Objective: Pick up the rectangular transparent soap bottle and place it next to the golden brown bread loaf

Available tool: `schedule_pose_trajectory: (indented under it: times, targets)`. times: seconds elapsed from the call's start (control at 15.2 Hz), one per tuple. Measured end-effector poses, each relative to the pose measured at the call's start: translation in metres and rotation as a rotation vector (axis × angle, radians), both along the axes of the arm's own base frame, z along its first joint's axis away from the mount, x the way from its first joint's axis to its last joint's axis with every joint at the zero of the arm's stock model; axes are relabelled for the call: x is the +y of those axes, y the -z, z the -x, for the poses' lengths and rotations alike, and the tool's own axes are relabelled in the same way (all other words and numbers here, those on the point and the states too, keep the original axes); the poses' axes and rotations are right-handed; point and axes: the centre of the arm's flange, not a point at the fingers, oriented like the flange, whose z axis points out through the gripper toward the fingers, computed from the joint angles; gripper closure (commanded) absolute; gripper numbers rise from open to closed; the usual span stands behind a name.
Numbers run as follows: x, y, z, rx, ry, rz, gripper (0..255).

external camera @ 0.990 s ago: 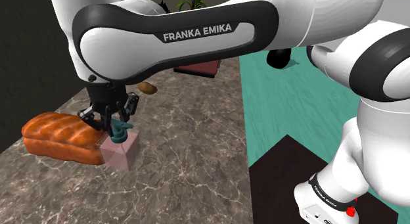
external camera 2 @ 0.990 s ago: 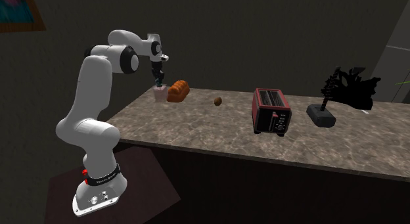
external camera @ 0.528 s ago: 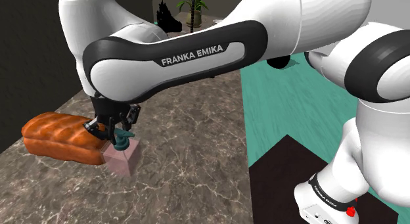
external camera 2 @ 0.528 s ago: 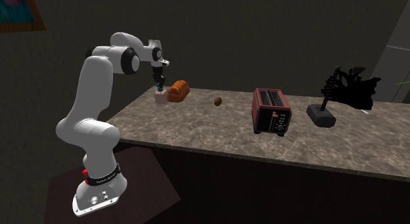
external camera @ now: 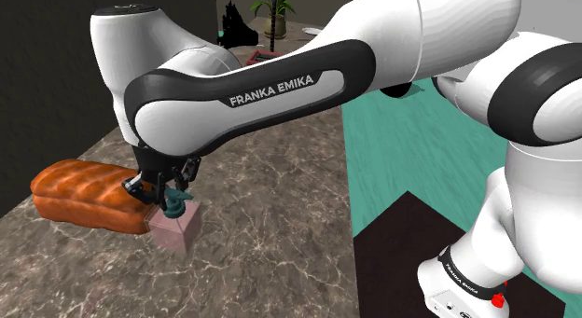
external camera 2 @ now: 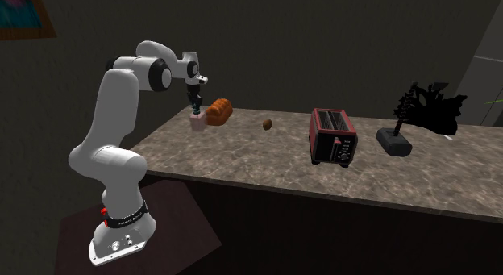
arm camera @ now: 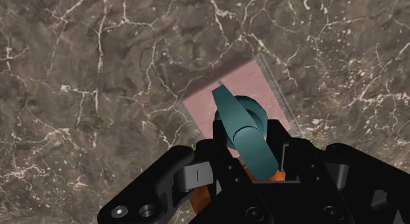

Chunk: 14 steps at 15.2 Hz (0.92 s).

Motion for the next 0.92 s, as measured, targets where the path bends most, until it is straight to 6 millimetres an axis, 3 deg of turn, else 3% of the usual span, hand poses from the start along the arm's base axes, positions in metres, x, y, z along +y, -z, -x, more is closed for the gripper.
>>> schedule_pose_trajectory:
  times: [0.07, 0.46, 0.73, 0.92]
  targets:
    - [0.0, 0.0, 0.0, 0.0, 0.0, 0.0, 0]
    - [0.0, 0.0, 0.0, 0.0, 0.0, 0.0, 0]
    - [-0.003, -0.039, -0.001, -0.001, 0.0, -0.001, 0]
    - [-0.003, -0.049, 0.0, -0.001, 0.0, -0.001, 0]
